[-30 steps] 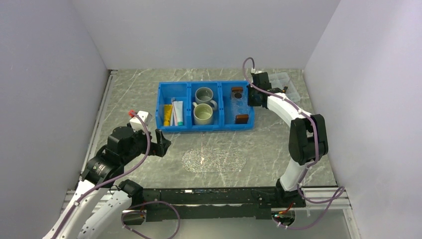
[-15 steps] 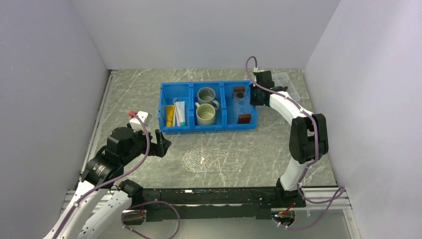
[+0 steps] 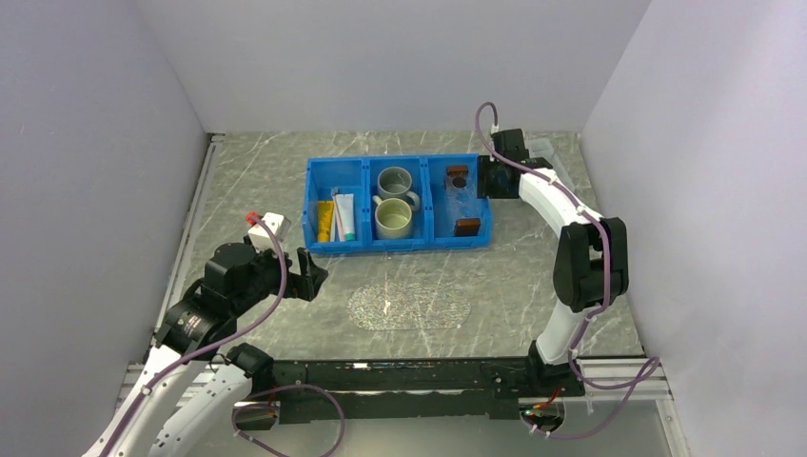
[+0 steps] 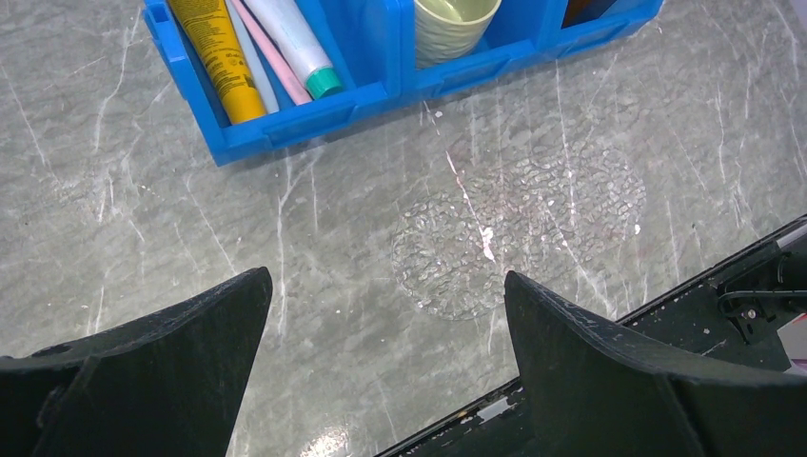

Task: Prepare toiletry sets of a toothbrush and toothpaste on the tray

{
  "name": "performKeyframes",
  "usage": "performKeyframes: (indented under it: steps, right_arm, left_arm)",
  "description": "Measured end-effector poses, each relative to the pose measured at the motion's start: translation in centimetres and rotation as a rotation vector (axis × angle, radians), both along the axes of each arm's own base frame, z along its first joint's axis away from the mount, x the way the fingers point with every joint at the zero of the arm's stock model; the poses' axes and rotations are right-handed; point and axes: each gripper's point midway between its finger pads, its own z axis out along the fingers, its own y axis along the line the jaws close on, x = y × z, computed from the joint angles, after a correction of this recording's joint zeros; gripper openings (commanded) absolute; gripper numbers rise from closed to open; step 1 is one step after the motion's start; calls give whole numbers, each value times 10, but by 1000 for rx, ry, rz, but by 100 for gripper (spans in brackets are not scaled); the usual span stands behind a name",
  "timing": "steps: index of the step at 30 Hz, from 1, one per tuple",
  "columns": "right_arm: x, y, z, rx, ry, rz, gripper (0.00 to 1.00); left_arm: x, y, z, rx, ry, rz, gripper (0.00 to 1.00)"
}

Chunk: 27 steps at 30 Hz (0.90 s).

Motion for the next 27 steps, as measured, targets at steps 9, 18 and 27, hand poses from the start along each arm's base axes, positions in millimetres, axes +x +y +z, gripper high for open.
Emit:
performKeyframes:
  steps: [9, 18, 27]
  right_arm:
    - [7, 5, 36, -30, -51, -4, 59]
    - [0, 67, 93, -17, -149, 101, 65]
    - [-3, 114, 121, 24, -191, 135, 62]
  left_arm:
    - [0, 0, 1, -1, -2, 0, 99]
    - [0, 0, 1, -2, -4, 1, 99]
    - [-1, 1, 4, -10, -20, 1, 99]
